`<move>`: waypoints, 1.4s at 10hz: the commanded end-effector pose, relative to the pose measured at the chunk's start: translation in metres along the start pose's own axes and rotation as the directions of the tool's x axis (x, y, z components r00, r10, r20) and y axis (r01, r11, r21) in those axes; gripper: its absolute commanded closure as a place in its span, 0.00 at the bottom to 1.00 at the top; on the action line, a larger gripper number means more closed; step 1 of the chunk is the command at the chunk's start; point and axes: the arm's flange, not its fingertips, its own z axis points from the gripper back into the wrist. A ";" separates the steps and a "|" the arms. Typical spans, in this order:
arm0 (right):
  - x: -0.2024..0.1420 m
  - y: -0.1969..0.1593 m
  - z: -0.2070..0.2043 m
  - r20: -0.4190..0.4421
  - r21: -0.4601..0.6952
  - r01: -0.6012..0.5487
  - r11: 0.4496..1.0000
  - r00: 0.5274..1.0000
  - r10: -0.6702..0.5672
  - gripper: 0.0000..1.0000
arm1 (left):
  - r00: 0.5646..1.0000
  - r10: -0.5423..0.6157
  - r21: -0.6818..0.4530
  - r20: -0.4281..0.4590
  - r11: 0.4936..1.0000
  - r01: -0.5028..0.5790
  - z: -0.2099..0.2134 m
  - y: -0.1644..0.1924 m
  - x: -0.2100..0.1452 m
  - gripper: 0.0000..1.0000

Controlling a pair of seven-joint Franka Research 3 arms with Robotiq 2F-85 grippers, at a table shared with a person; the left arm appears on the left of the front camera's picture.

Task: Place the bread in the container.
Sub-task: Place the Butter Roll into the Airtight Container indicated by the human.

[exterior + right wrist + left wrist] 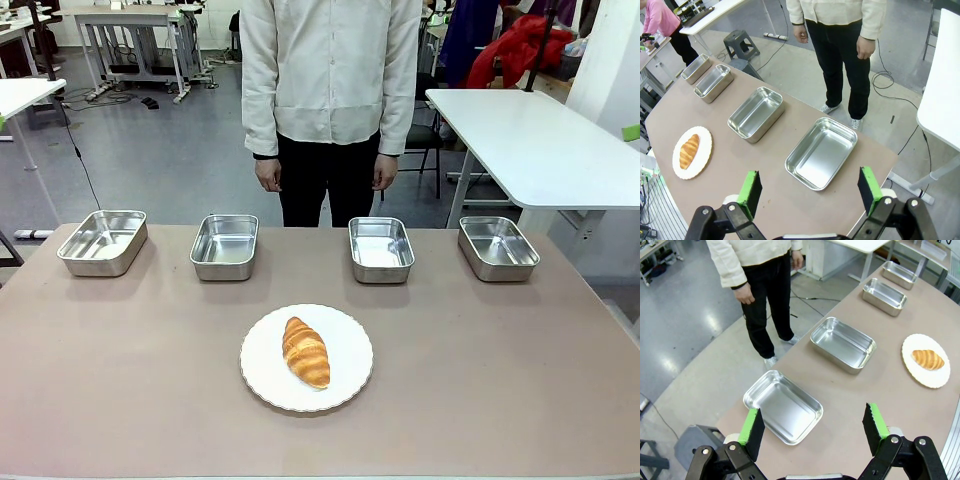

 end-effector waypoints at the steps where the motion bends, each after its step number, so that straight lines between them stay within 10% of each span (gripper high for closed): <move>1: 0.001 0.001 0.000 0.003 0.001 -0.002 1.000 1.000 0.002 0.00 | 1.000 -0.008 -0.005 0.002 1.000 0.008 0.001 -0.001 -0.001 0.00; 14: 0.001 0.001 0.000 0.003 0.001 -0.002 1.000 1.000 0.002 0.00 | 1.000 -0.008 -0.005 0.002 1.000 0.008 0.001 -0.001 -0.001 0.00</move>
